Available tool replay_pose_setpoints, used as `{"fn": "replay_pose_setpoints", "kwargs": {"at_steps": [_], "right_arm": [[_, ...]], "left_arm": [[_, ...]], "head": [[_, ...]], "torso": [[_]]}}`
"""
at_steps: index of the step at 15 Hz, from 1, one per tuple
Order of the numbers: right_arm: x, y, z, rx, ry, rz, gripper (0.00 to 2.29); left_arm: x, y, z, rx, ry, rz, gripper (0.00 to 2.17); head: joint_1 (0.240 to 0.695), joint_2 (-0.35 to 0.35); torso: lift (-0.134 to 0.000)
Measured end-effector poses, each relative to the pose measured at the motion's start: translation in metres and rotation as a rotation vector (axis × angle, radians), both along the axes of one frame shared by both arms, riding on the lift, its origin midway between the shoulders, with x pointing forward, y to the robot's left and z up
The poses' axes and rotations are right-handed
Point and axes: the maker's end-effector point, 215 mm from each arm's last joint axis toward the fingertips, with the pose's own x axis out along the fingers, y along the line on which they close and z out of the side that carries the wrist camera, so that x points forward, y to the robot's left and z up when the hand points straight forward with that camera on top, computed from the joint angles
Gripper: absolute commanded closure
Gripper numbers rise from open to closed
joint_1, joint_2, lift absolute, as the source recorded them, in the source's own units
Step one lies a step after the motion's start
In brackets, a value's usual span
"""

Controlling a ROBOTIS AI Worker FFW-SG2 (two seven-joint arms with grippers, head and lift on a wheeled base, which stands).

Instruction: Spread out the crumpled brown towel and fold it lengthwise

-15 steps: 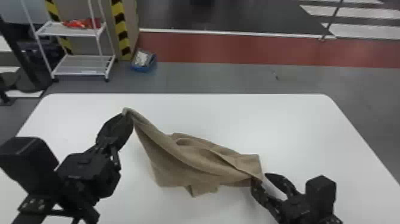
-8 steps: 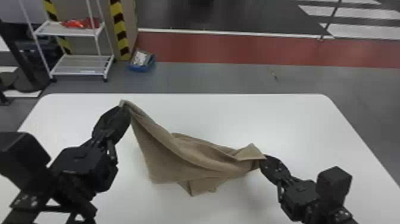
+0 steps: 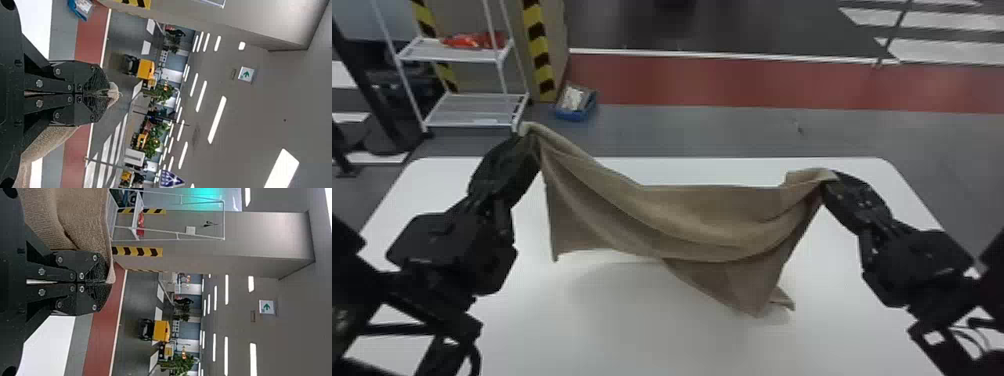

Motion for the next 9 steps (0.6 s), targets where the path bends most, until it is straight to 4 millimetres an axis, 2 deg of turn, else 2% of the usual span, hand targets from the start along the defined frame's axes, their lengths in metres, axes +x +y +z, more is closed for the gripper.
{"fn": "replay_pose_setpoints", "kwargs": {"at_steps": [4,6,7,9], "right_arm": [[-0.001,-0.029,0.058,0.079,-0.056,-0.028,1.88],[0.001,-0.045,0.069,0.098,-0.073,-0.054,1.88],[0.007,-0.046,0.059,0.097,-0.043,-0.052,1.88],[0.02,-0.023,0.018,0.064,0.045,-0.018,1.88]], "left_arm": [[-0.004,-0.009,0.007,-0.02,-0.008,-0.038,1.63],[-0.005,-0.012,0.007,-0.021,-0.01,-0.051,1.63],[-0.004,-0.012,0.006,-0.021,-0.008,-0.052,1.63],[0.0,-0.012,0.002,-0.016,-0.001,-0.049,1.63]], "head": [[0.624,-0.134],[0.61,-0.158],[0.61,-0.166],[0.634,-0.144]], "torso": [[-0.124],[-0.124],[-0.124],[-0.124]]}}
